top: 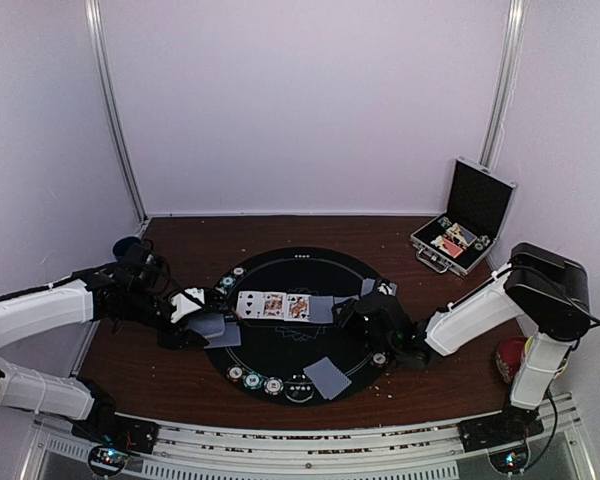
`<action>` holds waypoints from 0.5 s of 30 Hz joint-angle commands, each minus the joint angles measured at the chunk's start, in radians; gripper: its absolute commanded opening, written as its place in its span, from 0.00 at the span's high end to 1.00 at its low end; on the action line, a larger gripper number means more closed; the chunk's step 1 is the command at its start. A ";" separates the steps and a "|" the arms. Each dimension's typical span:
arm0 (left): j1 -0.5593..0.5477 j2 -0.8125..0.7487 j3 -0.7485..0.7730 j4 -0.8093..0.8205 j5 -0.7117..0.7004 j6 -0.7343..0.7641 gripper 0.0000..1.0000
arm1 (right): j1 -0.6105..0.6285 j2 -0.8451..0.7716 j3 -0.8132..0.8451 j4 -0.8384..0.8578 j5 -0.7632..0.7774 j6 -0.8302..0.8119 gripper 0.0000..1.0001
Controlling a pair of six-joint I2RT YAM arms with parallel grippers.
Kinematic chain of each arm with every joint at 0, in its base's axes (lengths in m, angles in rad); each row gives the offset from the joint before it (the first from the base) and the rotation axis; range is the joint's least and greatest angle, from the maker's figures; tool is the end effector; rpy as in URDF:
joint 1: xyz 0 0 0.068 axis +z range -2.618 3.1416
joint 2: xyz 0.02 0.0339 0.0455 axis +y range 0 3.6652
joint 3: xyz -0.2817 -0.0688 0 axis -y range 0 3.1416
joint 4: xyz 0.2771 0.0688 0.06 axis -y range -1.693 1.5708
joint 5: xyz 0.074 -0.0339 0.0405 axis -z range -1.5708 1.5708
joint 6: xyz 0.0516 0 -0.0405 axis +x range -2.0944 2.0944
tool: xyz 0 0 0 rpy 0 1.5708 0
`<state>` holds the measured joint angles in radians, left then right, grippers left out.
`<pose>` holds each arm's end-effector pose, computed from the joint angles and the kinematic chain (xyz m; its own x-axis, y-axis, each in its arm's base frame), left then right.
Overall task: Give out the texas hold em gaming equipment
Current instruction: Distribute the poker card in the community card area.
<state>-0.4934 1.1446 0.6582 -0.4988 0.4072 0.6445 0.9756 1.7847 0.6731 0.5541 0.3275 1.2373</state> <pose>0.2049 -0.1334 0.1924 -0.2096 0.7391 -0.6401 0.9427 0.3265 0.0682 0.2160 0.2893 0.1020 -0.6933 0.5718 -0.4386 0.0737 0.6617 0.7461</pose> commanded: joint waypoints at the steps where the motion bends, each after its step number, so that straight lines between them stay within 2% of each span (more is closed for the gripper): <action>1: 0.003 -0.005 -0.006 0.015 0.007 -0.002 0.47 | 0.004 -0.032 -0.030 -0.001 -0.035 0.003 0.39; 11: 0.003 -0.009 -0.005 0.015 0.009 -0.002 0.46 | 0.031 -0.073 -0.040 0.000 -0.050 -0.002 0.37; 15: 0.004 -0.009 -0.005 0.016 0.010 -0.002 0.46 | 0.048 -0.084 -0.005 0.034 -0.080 -0.077 0.33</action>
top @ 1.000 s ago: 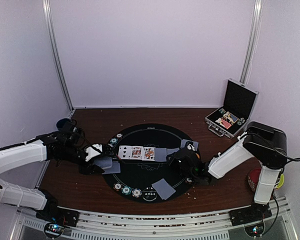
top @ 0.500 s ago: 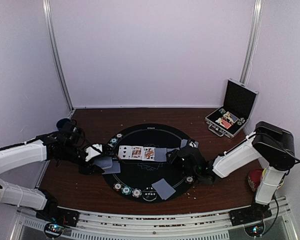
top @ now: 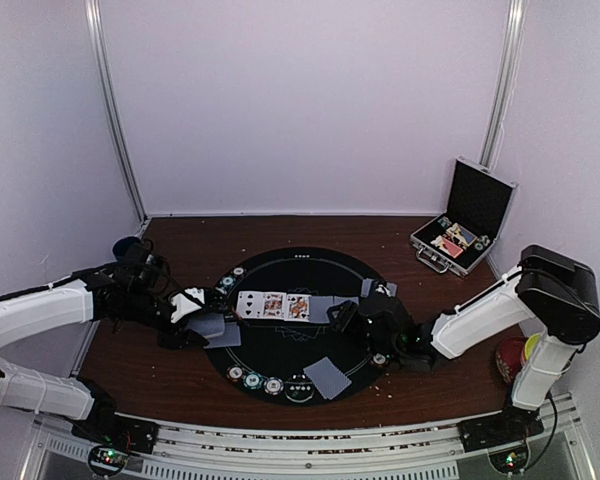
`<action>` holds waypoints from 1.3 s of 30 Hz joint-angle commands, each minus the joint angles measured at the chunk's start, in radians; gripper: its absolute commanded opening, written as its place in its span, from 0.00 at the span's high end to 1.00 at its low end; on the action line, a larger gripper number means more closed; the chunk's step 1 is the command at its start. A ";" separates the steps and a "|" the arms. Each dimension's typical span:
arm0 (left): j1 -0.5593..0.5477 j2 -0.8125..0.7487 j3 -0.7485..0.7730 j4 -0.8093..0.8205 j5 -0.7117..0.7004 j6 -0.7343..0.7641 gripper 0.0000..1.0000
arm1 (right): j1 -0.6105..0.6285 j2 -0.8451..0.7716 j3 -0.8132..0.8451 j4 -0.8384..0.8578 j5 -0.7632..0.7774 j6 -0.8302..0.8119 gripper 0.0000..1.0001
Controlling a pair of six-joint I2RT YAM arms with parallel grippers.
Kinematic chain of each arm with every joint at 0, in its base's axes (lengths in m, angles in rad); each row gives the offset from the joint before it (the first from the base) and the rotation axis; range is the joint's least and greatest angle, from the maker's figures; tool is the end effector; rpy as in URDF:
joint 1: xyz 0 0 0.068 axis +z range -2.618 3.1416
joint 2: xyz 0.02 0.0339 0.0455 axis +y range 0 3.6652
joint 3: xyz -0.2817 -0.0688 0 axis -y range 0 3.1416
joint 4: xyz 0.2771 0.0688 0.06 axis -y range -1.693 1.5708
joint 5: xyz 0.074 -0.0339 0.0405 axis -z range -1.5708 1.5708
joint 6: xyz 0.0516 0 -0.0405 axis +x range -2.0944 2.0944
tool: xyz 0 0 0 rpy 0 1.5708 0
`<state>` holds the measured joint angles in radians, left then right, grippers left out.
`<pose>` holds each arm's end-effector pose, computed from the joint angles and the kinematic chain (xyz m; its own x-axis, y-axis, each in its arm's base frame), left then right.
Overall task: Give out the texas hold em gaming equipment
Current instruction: Distribute the poker card in the community card area, then pass from the left arm to the right
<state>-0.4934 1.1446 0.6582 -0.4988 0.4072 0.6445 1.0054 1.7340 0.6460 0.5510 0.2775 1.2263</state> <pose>0.2049 -0.1334 0.1924 -0.2096 0.7391 -0.6401 0.9427 0.3265 0.0682 0.2015 0.2912 0.1106 -0.7382 0.5262 -0.4221 0.0263 0.6477 0.7614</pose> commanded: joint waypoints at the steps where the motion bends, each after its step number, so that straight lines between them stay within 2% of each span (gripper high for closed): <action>1: 0.003 -0.009 -0.005 0.016 0.010 -0.002 0.46 | 0.022 -0.025 0.034 0.080 -0.066 -0.090 0.32; 7: 0.003 -0.011 -0.005 0.015 0.010 -0.002 0.46 | 0.048 0.142 0.219 0.170 -0.352 -0.179 0.29; 10: 0.004 -0.011 -0.005 0.013 0.010 -0.002 0.46 | 0.061 0.233 0.278 0.299 -0.465 -0.148 0.29; 13: 0.003 -0.010 -0.005 0.012 0.010 -0.002 0.46 | 0.073 0.304 0.346 0.353 -0.542 -0.120 0.29; 21: 0.003 -0.011 -0.005 0.013 0.010 0.000 0.46 | 0.104 0.405 0.509 0.322 -0.605 -0.081 0.29; 32: 0.004 -0.009 -0.005 0.012 0.009 0.000 0.46 | 0.127 0.489 0.640 0.255 -0.624 -0.051 0.30; 39: 0.003 -0.006 -0.006 0.012 0.007 0.000 0.46 | 0.136 0.529 0.701 0.236 -0.627 -0.022 0.36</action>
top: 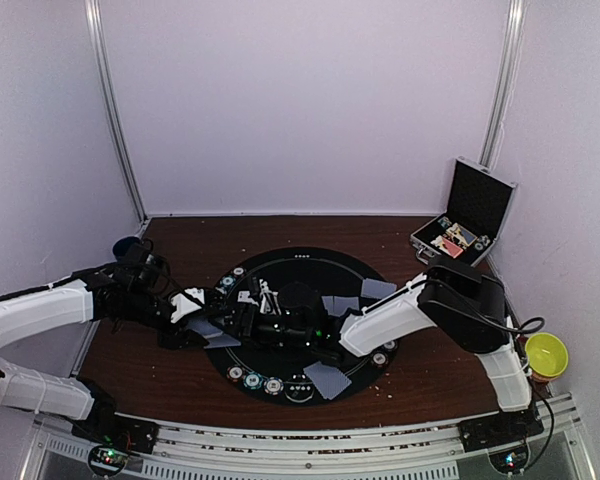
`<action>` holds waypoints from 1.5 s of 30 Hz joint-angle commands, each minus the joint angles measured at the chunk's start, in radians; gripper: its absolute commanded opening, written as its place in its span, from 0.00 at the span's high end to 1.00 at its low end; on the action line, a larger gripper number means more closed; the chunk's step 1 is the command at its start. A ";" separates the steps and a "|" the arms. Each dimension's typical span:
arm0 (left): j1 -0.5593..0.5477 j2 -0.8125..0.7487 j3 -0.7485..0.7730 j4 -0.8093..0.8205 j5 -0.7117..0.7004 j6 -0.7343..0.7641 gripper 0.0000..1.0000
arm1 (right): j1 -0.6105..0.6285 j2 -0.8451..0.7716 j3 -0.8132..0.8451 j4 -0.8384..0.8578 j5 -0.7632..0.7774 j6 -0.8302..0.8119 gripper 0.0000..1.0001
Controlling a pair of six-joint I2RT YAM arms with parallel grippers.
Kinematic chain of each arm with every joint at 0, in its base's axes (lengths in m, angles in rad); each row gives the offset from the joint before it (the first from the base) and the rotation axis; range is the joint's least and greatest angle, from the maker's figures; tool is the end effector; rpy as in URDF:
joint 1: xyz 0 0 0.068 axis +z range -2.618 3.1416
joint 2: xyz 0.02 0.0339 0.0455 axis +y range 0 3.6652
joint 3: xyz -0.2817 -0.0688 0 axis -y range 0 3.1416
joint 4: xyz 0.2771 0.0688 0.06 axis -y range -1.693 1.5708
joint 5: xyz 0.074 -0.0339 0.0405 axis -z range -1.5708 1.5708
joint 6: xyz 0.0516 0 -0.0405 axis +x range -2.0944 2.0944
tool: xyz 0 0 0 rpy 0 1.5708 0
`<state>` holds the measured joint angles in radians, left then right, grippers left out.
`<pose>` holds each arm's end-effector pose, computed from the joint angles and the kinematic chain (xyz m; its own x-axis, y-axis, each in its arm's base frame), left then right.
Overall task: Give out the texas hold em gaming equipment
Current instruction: Pass from the left arm to the right
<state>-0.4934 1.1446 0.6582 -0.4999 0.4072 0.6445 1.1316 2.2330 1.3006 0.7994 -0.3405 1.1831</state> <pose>0.2048 -0.1333 0.1923 -0.2103 0.7395 -0.6395 0.9428 0.3264 0.0675 0.2089 0.4853 0.1326 -0.9414 0.0483 -0.3337 -0.3235 0.1494 0.9343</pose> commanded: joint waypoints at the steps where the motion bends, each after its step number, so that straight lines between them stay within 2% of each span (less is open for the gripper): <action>1: 0.003 -0.004 -0.006 0.014 0.007 0.000 0.46 | 0.010 0.037 0.054 -0.015 -0.010 0.028 0.37; 9: 0.003 0.000 -0.008 0.013 0.004 0.001 0.46 | 0.020 0.077 0.132 -0.081 -0.009 0.029 0.48; 16: 0.004 0.001 -0.007 0.014 0.005 0.003 0.46 | 0.021 0.079 0.132 -0.068 0.009 0.058 0.62; 19: 0.004 0.001 -0.008 0.014 0.002 0.003 0.46 | 0.021 0.090 0.145 -0.067 0.006 0.071 0.77; 22: 0.003 0.000 -0.009 0.014 0.002 0.003 0.46 | 0.020 0.101 0.147 -0.041 -0.001 0.099 1.00; 23: 0.003 0.000 -0.009 0.014 0.004 0.004 0.42 | 0.020 0.103 0.143 -0.030 -0.003 0.108 1.00; 24: 0.003 -0.003 -0.009 0.014 0.004 0.004 0.30 | 0.018 0.103 0.136 -0.015 -0.001 0.116 1.00; 27: 0.003 -0.012 -0.012 0.014 0.005 0.004 0.04 | 0.014 0.084 0.106 0.013 0.017 0.124 1.00; 33: 0.003 -0.063 -0.013 0.025 -0.002 -0.014 0.02 | -0.035 -0.033 -0.038 0.046 0.077 0.113 1.00; 37: 0.013 -0.101 -0.011 0.045 -0.021 -0.038 0.02 | -0.116 -0.116 -0.135 0.030 0.095 0.091 1.00; 41: 0.043 -0.097 -0.006 0.064 -0.025 -0.052 0.02 | -0.211 -0.195 -0.221 -0.031 0.114 0.043 1.00; 45: 0.117 -0.070 0.007 0.086 -0.003 -0.064 0.02 | -0.309 -0.236 -0.229 -0.126 0.108 -0.019 1.00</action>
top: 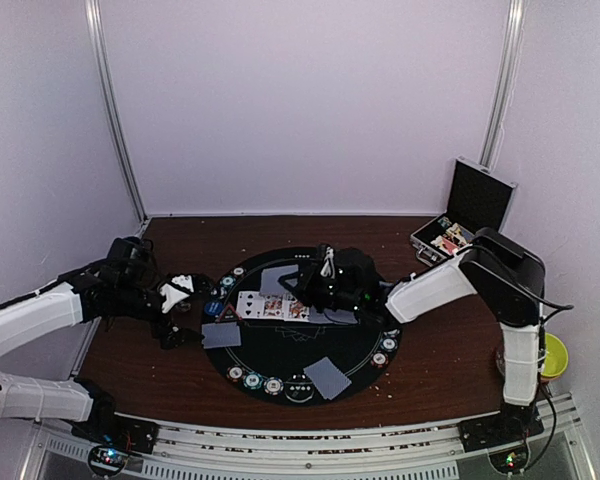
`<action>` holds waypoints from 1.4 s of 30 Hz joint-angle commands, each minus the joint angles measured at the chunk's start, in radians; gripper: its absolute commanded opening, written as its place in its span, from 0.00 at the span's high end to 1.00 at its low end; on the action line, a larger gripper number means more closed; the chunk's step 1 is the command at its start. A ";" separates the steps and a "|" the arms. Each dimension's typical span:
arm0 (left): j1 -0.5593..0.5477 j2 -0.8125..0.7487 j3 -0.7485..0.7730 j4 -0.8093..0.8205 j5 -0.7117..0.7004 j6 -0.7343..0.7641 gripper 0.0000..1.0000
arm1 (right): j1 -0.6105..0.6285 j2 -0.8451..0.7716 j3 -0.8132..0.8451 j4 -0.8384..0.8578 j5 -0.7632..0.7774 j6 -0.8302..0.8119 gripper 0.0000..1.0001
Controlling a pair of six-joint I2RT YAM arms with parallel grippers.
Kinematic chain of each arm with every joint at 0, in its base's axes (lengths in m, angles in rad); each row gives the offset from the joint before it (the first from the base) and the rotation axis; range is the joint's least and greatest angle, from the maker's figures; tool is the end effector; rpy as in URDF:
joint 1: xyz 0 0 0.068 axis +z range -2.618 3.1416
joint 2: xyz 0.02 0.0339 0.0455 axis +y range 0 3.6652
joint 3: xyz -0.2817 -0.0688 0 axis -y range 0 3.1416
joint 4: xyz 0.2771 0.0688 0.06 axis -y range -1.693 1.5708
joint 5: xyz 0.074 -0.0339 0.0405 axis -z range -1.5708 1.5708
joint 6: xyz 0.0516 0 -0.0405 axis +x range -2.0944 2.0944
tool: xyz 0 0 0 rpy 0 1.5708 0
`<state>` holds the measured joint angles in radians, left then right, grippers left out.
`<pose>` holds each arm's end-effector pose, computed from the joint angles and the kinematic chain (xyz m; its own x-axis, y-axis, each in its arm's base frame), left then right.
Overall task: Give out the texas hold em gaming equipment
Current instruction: Pass from the left arm to the right, then place the poker card on the poker table mat.
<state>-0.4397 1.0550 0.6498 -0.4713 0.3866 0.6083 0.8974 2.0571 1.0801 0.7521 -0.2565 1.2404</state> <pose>0.2064 -0.1186 0.2109 -0.2206 0.6887 -0.6907 0.9001 0.4165 0.1279 0.2874 0.3812 0.1388 -0.9062 0.3312 -0.2627 -0.1638 0.2979 0.9404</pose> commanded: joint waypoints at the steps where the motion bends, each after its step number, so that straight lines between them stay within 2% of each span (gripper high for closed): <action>1: 0.083 0.026 0.019 0.065 0.022 -0.034 0.02 | -0.097 -0.061 0.002 -0.108 0.021 -0.095 1.00; 7: 0.177 0.048 0.024 0.127 0.031 -0.065 0.02 | -0.207 -0.004 0.124 -0.272 -0.016 -0.182 1.00; 12: 0.211 0.069 0.017 0.199 -0.036 -0.113 0.02 | -0.256 0.078 0.231 -0.328 -0.032 -0.192 1.00; 24: 0.256 0.084 0.011 0.283 -0.132 -0.169 0.02 | -0.273 0.277 0.473 -0.485 -0.060 -0.227 0.99; 27: 0.260 0.109 0.018 0.285 -0.155 -0.177 0.02 | -0.273 0.277 0.495 -0.555 -0.006 -0.257 0.89; 33: 0.269 0.117 0.026 0.285 -0.158 -0.181 0.02 | -0.275 0.247 0.541 -0.710 0.112 -0.344 0.47; 42: 0.289 0.115 0.037 0.286 -0.180 -0.195 0.02 | -0.279 0.183 0.642 -0.970 0.288 -0.480 0.11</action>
<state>-0.1688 1.1728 0.6510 -0.2321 0.2234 0.4328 0.6235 2.3135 1.6867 -0.0586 -0.1040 0.8459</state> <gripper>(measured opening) 0.978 0.826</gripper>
